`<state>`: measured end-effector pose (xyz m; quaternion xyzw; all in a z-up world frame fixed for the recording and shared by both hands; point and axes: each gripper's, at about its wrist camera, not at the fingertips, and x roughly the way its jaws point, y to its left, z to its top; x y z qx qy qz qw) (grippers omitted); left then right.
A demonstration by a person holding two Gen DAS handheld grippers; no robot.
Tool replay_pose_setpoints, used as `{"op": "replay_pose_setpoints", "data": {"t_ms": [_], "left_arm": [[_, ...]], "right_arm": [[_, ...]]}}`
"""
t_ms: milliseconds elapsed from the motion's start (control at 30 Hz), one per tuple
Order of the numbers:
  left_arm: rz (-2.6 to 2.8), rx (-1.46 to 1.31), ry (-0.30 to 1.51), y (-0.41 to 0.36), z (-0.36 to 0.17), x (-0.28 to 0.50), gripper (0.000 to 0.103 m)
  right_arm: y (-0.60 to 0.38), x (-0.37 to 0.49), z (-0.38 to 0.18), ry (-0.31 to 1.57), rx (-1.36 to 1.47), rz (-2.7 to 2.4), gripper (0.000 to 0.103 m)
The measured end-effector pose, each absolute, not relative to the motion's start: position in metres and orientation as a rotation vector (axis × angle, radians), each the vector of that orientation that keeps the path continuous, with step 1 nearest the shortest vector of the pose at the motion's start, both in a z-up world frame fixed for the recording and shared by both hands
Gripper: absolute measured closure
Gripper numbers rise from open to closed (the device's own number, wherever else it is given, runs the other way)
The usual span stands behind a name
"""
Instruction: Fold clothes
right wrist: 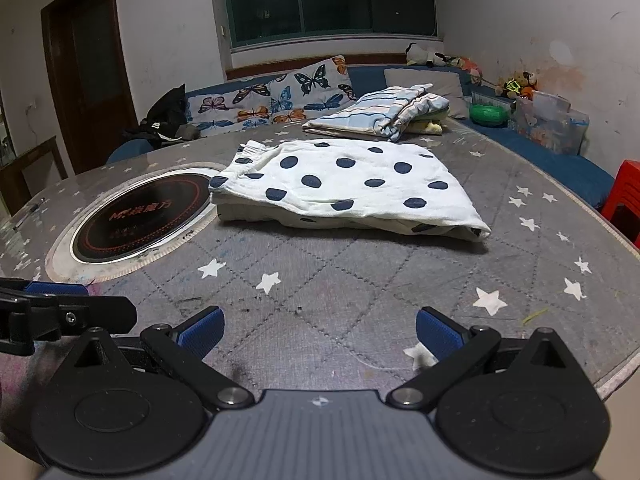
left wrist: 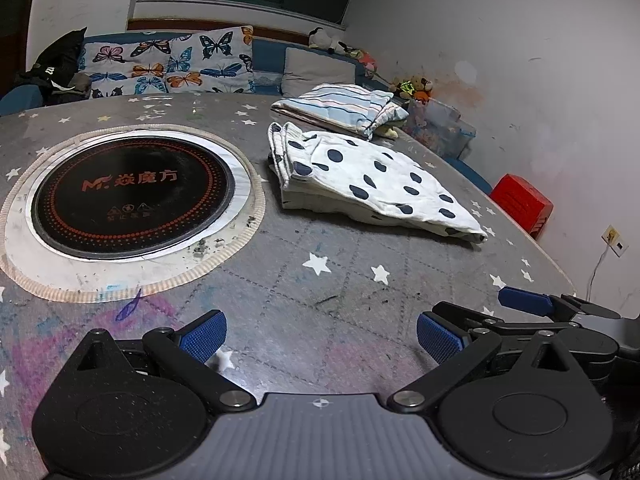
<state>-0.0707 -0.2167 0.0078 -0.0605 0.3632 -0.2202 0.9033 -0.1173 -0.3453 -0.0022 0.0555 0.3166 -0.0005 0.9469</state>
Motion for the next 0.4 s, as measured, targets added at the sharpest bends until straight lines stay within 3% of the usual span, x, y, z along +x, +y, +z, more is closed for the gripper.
{"op": "replay_pose_setpoints", "data": {"t_ms": [400], "left_arm": [[-0.452, -0.123, 0.742, -0.2197, 0.0097, -0.0762, 0.000]], "right_arm": [[-0.3441, -0.1235, -0.0006, 0.637, 0.114, 0.002, 0.000]]}}
